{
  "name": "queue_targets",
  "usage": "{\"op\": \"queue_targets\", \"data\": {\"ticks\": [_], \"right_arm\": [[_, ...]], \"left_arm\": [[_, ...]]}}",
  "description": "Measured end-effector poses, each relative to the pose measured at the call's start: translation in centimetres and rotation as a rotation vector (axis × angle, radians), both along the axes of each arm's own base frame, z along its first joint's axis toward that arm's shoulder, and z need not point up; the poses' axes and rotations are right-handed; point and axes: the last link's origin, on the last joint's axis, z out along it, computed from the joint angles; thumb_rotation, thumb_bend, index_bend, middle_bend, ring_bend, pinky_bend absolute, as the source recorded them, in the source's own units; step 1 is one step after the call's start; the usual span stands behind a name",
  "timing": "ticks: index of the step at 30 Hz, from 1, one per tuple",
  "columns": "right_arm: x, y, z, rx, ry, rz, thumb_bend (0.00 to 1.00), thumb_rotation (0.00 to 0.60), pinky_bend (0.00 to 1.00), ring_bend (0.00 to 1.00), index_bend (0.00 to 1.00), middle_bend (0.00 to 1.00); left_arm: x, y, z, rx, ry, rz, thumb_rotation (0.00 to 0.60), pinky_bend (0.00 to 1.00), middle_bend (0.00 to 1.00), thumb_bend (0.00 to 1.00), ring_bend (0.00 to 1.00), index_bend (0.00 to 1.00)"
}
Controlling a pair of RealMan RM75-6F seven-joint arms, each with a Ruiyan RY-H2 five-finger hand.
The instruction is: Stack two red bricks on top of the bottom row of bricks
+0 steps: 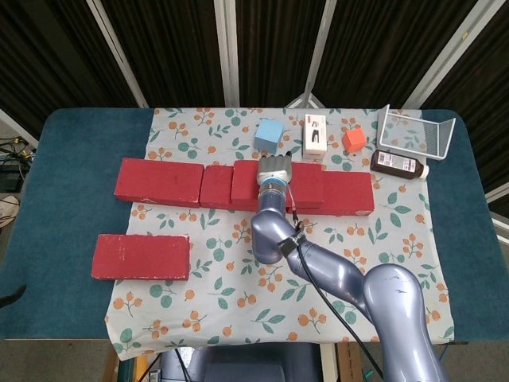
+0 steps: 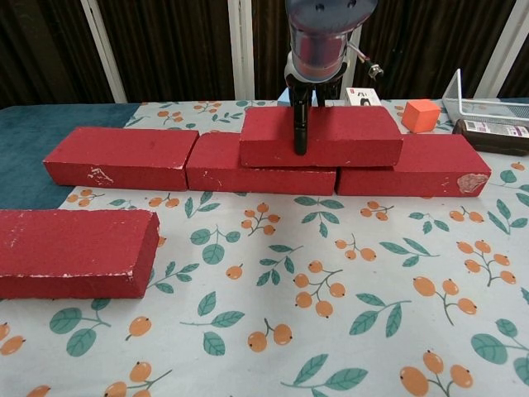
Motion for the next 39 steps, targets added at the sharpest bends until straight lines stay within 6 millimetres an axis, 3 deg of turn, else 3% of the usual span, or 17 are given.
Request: {"op": "queue_targets", "data": {"ticks": [39], "right_arm": [[-0.76,-0.5,-0.29,-0.009,-0.012,-0.017,0.13,0.6,0.0,0.22,0.45,0.39]], "left_arm": [[0.03,0.09,-0.22,-0.005,0.009,0.009,0.6,0.13,0.0,0.0,0.0,0.0]]}}
